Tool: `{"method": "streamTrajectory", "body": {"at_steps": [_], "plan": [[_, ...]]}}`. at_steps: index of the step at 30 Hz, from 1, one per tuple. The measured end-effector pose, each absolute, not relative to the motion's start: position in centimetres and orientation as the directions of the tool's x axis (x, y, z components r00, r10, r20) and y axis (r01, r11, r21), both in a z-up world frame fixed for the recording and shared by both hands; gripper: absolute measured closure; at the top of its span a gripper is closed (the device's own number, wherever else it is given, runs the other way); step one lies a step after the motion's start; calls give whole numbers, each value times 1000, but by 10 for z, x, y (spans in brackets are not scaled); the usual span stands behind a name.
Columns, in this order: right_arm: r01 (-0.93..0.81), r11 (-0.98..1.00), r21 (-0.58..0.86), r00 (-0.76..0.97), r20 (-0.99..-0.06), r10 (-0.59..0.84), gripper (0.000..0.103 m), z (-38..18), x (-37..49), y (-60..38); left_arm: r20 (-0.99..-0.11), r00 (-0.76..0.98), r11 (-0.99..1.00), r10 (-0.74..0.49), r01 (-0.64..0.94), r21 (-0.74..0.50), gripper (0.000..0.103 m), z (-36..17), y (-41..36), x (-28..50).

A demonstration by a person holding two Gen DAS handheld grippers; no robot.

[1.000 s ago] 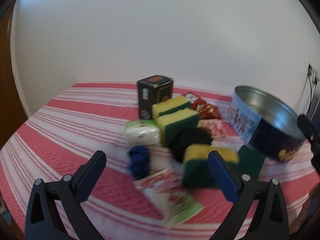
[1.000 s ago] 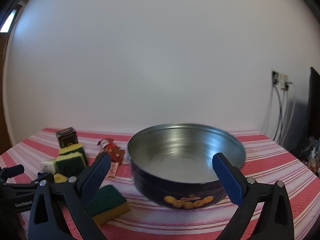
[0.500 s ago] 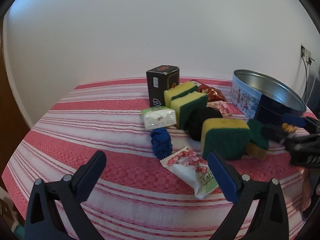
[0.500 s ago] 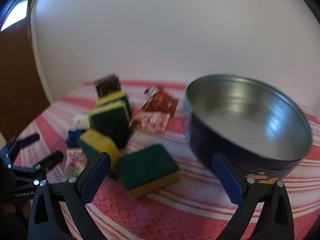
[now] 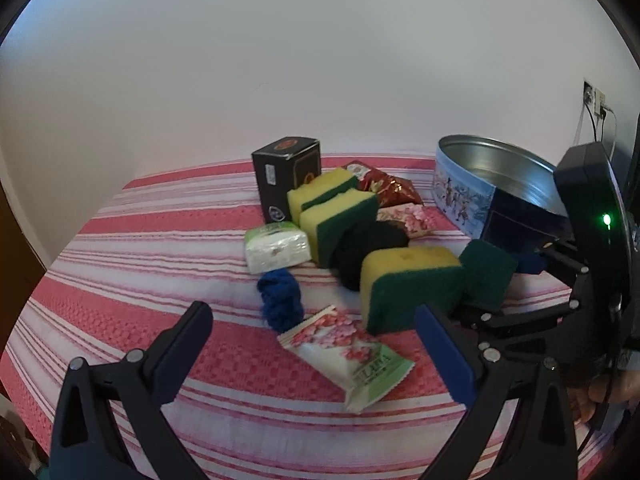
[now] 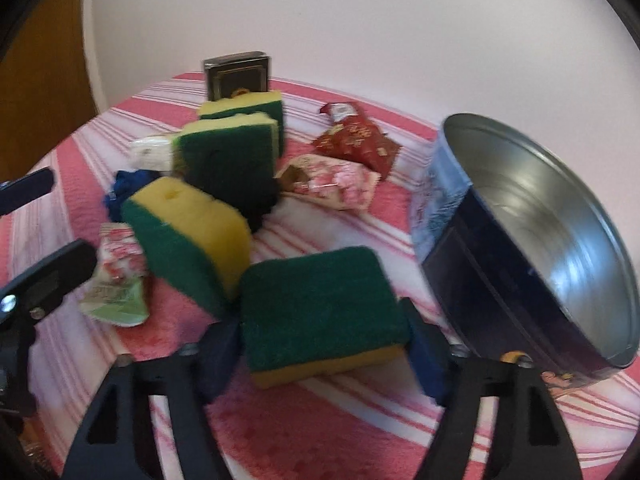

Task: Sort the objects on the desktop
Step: 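Grasp a yellow-green sponge with the right tool and lift it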

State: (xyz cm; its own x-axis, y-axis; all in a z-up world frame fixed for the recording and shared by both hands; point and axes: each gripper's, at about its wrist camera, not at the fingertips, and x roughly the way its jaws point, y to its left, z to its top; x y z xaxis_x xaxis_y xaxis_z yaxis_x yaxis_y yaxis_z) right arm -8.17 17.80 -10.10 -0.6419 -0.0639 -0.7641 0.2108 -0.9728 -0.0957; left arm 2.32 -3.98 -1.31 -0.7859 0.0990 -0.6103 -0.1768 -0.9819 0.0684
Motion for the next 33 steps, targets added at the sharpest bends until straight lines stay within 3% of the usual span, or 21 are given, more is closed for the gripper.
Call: {"method": "streamTrajectory", "body": {"at_steps": [7, 12, 17, 26, 28, 30, 33], "plan": [[199, -978, -58, -710, -697, -103, 32, -86, -53, 191, -604, -790, -981, 104, -183, 69, 0, -9, -31, 23], [160, -986, 51, -832, -531, -163, 32, -59, -22, 224, -607, -783, -978, 137, -205, 44, 1, -7, -18, 20], [56, -994, 95, -912, -400, -89, 32, -44, -10, 246, -621, -767, -973, 161, -229, 31, 1, -9, -1, 11], [-72, -995, 61, -931, -361, 45, 31, -42, -9, 255, -659, -723, -969, 207, -244, -37, 1, -22, 10, -5], [-76, -996, 53, -934, -352, 53, 31, -41, -6, 258, -673, -714, -971, 193, -236, -28, 5, -23, 17, -14], [-74, -996, 47, -935, -350, 53, 31, -42, -7, 257, -701, -685, -969, 199, -245, -35, 20, -28, 24, -23], [-77, -996, 40, -937, -345, 58, 31, -42, -4, 257, -724, -672, -975, 157, -221, -7, 29, -38, 30, -30]]}}
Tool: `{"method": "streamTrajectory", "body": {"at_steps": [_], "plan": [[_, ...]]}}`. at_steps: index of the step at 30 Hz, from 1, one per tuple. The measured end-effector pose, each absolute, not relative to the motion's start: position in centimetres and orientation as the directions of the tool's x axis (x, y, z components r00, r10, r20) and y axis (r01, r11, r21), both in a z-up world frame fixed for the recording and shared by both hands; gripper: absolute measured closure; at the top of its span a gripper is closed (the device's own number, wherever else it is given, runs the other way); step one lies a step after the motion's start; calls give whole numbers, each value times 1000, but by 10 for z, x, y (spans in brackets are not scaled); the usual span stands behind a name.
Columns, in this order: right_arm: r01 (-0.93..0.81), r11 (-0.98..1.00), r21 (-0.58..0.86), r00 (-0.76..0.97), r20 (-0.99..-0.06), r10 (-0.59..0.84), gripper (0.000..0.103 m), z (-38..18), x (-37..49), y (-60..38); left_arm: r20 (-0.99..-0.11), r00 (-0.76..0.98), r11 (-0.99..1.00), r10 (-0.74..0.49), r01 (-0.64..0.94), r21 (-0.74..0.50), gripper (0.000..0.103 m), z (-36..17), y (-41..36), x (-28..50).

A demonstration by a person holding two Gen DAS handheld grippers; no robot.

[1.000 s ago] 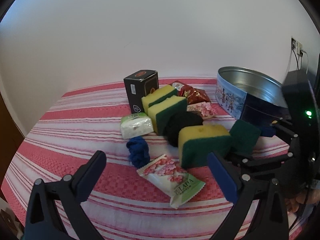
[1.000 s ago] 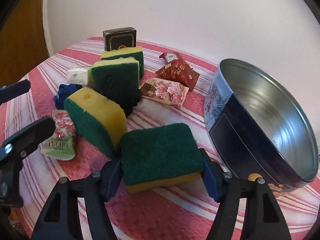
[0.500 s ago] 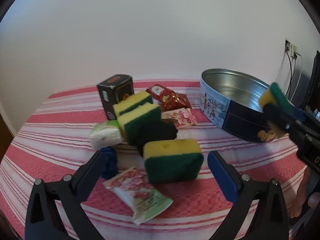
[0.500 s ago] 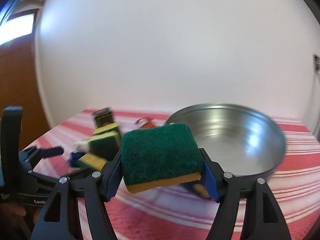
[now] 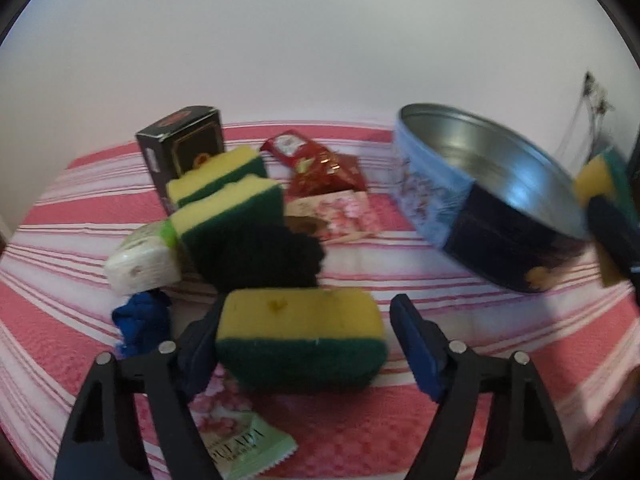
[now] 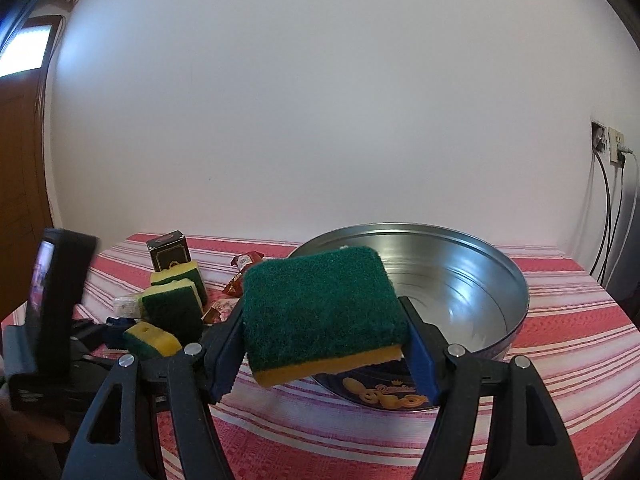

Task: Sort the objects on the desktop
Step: 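Grasp a yellow-green sponge with the right tool and lift it, then grasp a yellow-green sponge with the left tool while the right tool carries its sponge over the tin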

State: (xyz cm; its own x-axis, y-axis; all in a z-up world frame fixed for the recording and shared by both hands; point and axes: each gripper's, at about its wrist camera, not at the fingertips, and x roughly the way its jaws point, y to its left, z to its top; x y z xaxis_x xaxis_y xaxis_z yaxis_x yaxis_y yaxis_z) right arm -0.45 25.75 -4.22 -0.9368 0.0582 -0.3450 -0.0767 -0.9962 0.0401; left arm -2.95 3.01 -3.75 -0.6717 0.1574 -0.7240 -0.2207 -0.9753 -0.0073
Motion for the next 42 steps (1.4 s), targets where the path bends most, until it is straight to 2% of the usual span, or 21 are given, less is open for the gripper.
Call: {"method": "streamTrajectory", "body": {"at_steps": [3, 7, 12, 19, 24, 30, 34, 42], "plan": [[-79, -997, 26, -937, -342, 65, 31, -42, -1, 257, -730, -664, -977, 162, -214, -23, 35, -38, 27, -31], [-94, -995, -22, -944, -317, 96, 31, -42, 2, 249, -719, -669, -975, 189, -216, -56, 36, -36, 19, -25], [-107, -993, -45, -952, -283, 116, 31, -38, 10, 247, -669, -723, -976, 169, -219, -9, 36, -25, 22, -11], [-146, -989, 6, -958, -250, 140, 31, -30, 18, 259, -613, -770, -977, 176, -212, -13, 36, -4, 26, -7], [-236, -969, 69, -955, -200, 219, 31, -22, 24, 279, -574, -795, -971, 195, -238, 0, 36, 11, 45, -11], [-343, -932, 120, -922, -235, 309, 31, -15, 15, 324, -550, -802, -957, 232, -290, 19, 36, 25, 80, -19], [-419, -906, 61, -883, -262, 390, 31, -16, 0, 352, -545, -798, -949, 258, -314, 10, 36, 29, 105, -31], [-457, -890, 2, -841, -326, 431, 31, -29, -29, 384, -563, -781, -936, 269, -350, 38, 36, 25, 154, -67]]}}
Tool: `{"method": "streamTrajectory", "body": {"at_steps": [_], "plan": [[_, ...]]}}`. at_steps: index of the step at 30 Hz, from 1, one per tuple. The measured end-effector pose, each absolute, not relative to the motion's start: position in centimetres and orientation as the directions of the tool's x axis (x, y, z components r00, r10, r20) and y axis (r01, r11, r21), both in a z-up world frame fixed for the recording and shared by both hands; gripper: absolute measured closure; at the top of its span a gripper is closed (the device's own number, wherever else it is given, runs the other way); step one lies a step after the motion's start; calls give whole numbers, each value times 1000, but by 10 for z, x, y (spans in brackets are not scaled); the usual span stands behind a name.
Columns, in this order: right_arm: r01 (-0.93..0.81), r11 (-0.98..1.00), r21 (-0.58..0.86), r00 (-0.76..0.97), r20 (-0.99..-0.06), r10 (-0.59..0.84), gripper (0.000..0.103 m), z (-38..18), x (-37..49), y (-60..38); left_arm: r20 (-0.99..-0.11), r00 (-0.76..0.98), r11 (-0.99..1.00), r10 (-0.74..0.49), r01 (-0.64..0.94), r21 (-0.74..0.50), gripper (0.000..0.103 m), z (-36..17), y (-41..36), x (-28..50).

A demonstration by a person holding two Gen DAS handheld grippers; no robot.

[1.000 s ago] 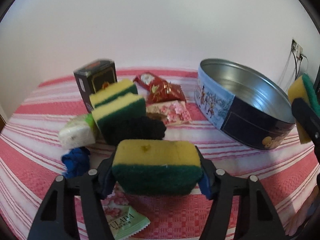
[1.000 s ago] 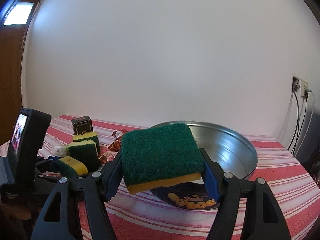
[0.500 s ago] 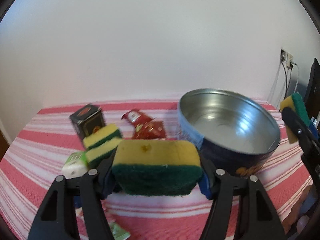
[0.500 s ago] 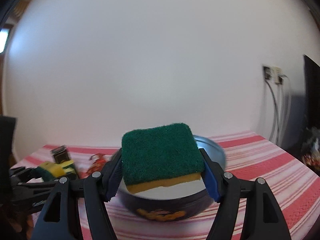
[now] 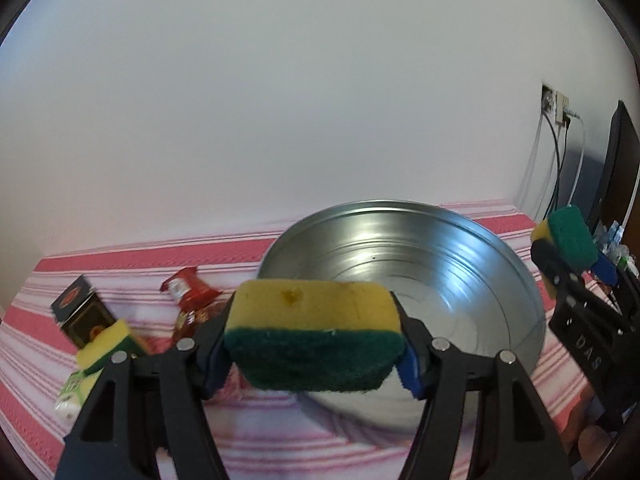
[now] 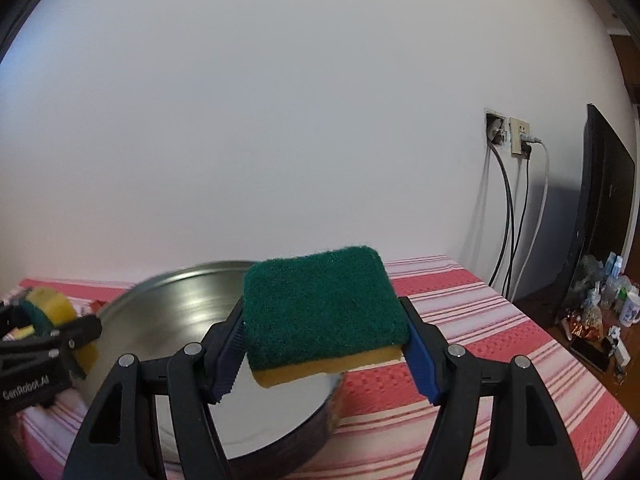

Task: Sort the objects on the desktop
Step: 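Grasp a yellow-green sponge with the left tool while the right tool carries its sponge over the tin, then drop both sponges into the tin by opening both tools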

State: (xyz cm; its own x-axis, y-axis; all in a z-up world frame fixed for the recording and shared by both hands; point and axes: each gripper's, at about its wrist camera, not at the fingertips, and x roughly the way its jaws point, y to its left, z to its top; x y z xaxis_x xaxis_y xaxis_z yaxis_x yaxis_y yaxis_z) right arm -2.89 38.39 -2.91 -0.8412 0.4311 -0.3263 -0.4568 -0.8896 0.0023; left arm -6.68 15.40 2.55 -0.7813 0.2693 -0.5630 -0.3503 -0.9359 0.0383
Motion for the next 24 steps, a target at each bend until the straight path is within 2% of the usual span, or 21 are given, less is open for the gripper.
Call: {"method": "streamTrajectory", "body": {"at_steps": [14, 16, 17, 18, 20, 24], "plan": [[-390, -920, -34, -818, -445, 364, 30, -50, -62, 385, -622, -738, -930, 261, -365, 43, 35, 4, 182, -94], [-394, -919, -27, -819, -444, 364, 26, -50, -63, 389, -622, -737, -927, 267, -372, 42, 25, 3, 182, -95], [-399, -917, -23, -818, -442, 368, 19, -50, -61, 389, -624, -736, -927, 263, -373, 49, 15, 2, 185, -96], [-407, -913, -17, -818, -438, 373, 16, -50, -61, 391, -617, -745, -928, 252, -366, 63, 12, 3, 185, -94], [-415, -910, 18, -831, -415, 371, 15, -48, -55, 395, -587, -775, -932, 233, -351, 94, 3, 6, 185, -90], [-426, -903, 59, -843, -388, 372, 15, -45, -47, 397, -528, -816, -936, 235, -336, 102, 1, 17, 176, -82]]}}
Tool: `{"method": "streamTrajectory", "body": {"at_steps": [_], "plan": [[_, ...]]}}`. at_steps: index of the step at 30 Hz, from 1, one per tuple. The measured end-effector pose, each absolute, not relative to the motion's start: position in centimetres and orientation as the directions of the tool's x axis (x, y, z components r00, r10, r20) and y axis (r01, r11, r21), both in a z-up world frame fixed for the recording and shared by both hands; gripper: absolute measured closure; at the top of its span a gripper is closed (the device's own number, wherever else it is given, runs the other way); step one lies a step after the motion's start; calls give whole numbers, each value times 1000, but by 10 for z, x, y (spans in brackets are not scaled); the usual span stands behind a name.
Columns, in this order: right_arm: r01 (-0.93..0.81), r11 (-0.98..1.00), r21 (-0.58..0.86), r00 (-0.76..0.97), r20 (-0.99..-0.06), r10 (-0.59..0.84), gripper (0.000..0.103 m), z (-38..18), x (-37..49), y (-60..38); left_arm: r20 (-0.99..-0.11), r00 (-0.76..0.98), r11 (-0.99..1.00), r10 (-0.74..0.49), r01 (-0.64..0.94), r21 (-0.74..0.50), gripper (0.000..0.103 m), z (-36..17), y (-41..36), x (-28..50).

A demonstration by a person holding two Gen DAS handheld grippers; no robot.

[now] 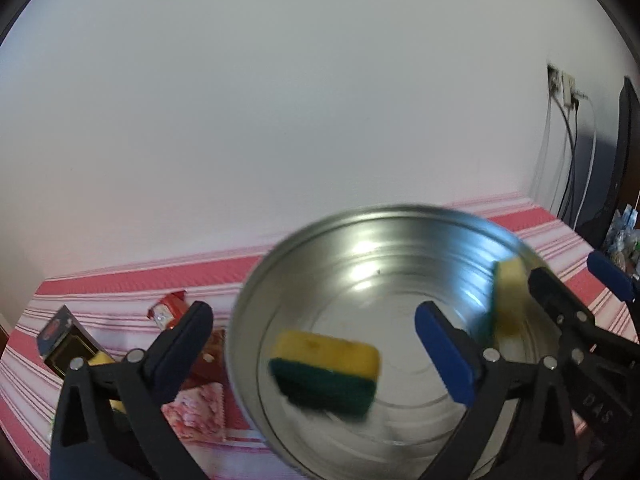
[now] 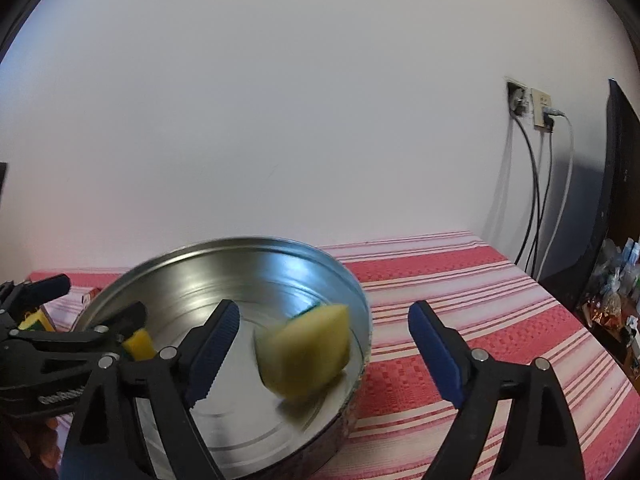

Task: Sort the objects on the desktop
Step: 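Drop both sponges into the tin by opening both tools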

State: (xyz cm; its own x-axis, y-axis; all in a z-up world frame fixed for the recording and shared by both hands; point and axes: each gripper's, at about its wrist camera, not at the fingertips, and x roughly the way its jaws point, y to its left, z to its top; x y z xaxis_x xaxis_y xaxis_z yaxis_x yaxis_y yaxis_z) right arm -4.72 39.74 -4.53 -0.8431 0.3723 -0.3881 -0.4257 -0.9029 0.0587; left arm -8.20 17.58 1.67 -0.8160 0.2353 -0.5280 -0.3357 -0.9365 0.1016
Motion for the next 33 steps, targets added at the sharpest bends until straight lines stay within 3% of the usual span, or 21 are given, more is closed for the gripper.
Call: {"method": "streamTrajectory", "body": {"at_steps": [7, 11, 21, 33], "plan": [[-549, -827, 120, -834, -147, 532, 12, -23, 0, 398, -389, -908, -982, 158, -186, 36, 1, 40, 118, -76], [-588, -798, 132, -809, -83, 582, 7, -20, 11, 394, -364, -924, -989, 117, -143, 44, 1, 34, 99, -67], [-548, -834, 57, -834, -118, 540, 7, -22, 1, 366, -439, -891, -982, 116, -170, 86, 1, 4, 99, -52], [-482, -865, 140, -869, -202, 451, 7, -31, 9, 328, -467, -875, -982, 125, -177, 69, 1, -4, 73, -22]]}}
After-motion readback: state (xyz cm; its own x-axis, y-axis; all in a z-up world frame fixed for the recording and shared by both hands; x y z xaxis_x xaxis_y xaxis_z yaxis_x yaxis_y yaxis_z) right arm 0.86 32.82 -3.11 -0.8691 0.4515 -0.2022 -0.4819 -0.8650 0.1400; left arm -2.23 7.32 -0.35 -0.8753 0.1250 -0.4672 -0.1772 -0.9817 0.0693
